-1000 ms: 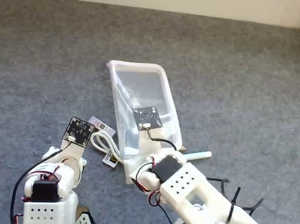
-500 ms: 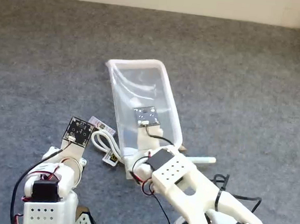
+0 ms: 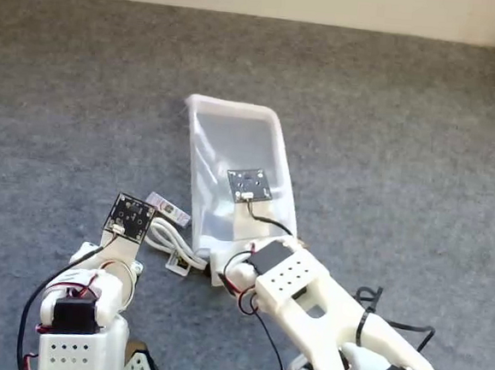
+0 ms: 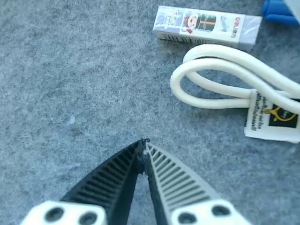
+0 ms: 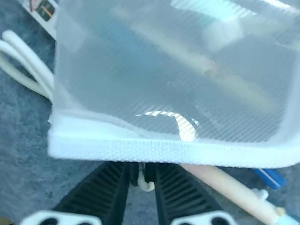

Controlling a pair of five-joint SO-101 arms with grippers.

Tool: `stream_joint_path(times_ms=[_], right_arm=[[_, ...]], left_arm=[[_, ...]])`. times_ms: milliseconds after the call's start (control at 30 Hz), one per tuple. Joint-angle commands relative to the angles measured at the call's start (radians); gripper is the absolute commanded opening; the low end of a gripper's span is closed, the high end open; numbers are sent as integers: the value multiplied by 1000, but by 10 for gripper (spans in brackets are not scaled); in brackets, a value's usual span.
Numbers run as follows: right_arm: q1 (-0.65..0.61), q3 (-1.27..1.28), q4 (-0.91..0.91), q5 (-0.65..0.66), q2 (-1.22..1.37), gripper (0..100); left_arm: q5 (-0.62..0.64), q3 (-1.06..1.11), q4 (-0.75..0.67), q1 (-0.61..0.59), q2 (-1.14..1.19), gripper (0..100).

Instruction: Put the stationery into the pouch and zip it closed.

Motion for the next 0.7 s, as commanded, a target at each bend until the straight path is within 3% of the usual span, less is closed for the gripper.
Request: stream_joint_path(times_ms=[0, 300, 367, 467, 567, 667], right_arm=[[74, -61, -19, 110, -16, 5], [216, -246, -35, 282, -4, 7], [222, -274, -33, 278, -4, 18], [222, -283, -31, 262, -4, 115], [222, -283, -28, 144, -4, 213], [219, -285, 13, 92, -7, 214]], left_arm=[[-8, 22, 3, 16, -10, 7], [-8, 22, 3, 16, -10, 7], [-8, 22, 3, 16, -10, 7], [-8, 22, 3, 16, -10, 7], [-8, 22, 3, 16, -10, 7], [-8, 22, 3, 16, -10, 7]])
